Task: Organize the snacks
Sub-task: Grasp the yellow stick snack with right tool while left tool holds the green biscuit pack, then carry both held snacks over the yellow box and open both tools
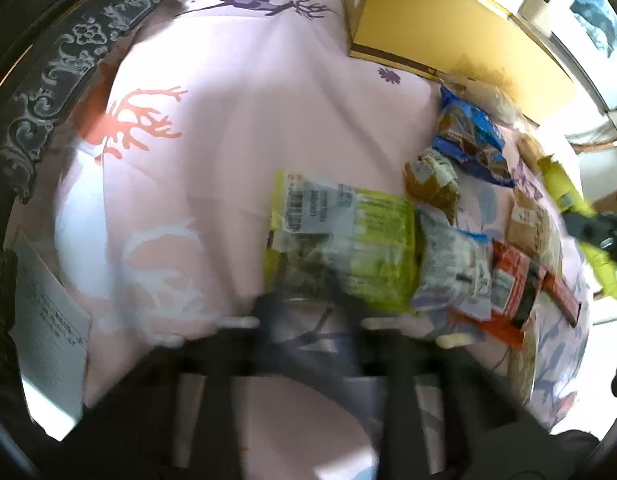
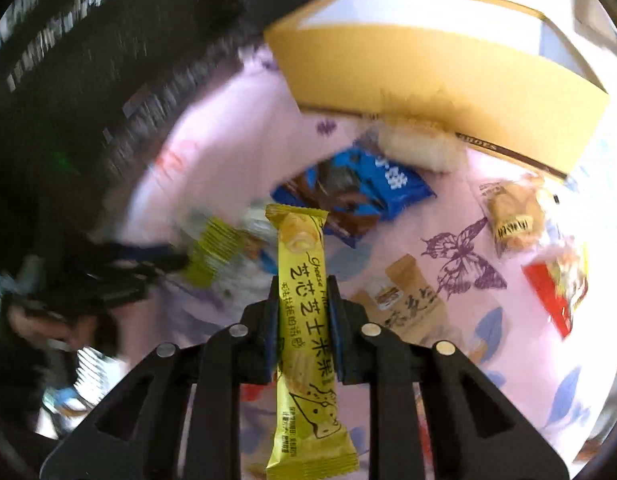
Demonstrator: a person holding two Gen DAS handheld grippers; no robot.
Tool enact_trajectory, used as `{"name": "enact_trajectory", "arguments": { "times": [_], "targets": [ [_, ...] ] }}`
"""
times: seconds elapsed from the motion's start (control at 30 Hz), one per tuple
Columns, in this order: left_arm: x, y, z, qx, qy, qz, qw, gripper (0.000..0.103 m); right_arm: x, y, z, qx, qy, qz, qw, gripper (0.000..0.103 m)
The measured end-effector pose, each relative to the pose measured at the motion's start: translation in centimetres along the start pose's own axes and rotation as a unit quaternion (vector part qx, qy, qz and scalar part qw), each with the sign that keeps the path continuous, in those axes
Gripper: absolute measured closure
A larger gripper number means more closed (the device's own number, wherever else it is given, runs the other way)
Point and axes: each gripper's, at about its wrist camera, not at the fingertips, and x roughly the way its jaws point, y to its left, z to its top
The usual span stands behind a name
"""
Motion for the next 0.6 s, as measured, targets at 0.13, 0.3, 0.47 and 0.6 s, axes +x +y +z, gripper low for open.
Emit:
{"name": "enact_trajectory", "arguments": {
  "times": [0.13,0.3,0.47,0.6],
  "targets": [
    [-0.9,0.0,-0.3,0.001,-0.016,0.029,0.9995,0.062,-2.8,0.1,-0.9,0.031,-0.022,0.014,0.999,0.082],
    [-2.3,-1.4,0.3,0.054,-0.059,0.111,0.9905,0.002,-4.8,-1.3,-2.0,0.06,-0.042,0.041,0.996,0.082],
    [-3.5,-5.1,2.4,0.221,-0.071,0.117,0.9655,0.002,-4.8,-2.7,-3.2,0.126,-0.076,0.073,0.986,0.082],
    [-0.6,-9.9,2.4,0.436,-0.005,0.137,0.8896,0.002,-6.0,-4.1,-5.4,0.162,-0.114,0.092,0.976,0.082]
  ]
}}
